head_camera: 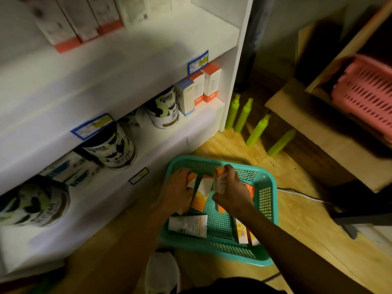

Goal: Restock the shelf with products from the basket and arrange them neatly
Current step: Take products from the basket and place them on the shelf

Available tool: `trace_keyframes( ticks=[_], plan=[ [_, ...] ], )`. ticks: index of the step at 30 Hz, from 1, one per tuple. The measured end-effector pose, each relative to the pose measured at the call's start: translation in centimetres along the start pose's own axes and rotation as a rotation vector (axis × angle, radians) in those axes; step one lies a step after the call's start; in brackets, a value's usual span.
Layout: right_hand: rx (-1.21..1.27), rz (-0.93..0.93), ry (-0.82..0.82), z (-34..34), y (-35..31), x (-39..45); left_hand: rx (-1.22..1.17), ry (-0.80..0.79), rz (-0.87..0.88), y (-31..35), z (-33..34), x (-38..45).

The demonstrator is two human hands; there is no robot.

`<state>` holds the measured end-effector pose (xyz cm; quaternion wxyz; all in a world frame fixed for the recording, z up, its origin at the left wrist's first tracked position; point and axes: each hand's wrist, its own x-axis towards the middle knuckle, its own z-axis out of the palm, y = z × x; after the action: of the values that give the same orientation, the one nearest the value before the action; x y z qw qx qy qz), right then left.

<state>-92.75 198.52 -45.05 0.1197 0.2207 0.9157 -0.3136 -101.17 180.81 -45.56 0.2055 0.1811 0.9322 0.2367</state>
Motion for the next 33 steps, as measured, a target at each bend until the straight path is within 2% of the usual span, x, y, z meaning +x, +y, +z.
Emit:
trace_keyframes(
  ticks=[4, 7, 12, 19, 22, 33],
  plan=[
    [-0.011, -0.054, 0.091, -2.8, -2.0, -1.5, 0.037, -0.037, 0.082, 1.0, -3.6, -1.8],
    [-0.027, -0.118, 0.126, -5.1, -4.0, -2.7, 0.106, -0.007, 0.154, 2.1, -6.3, -3.5],
    [-0.074, -0.228, 0.199, -9.2, -7.0, -5.2, 0.276, 0.111, 0.221, 4.8, -11.3, -6.4],
    [-0.140, -0.375, 0.287, -15.0, -12.1, -9.1, 0.327, 0.257, 0.271, 8.6, -19.1, -11.1],
    [-0.090, -0.432, 0.326, -17.0, -14.8, -10.9, 0.391, 0.298, 0.285, 10.2, -22.5, -13.3],
    [0.038, -0.742, 0.439, -23.6, -29.9, -17.5, 0.442, 0.574, 0.252, 13.5, -38.2, -22.8]
  ],
)
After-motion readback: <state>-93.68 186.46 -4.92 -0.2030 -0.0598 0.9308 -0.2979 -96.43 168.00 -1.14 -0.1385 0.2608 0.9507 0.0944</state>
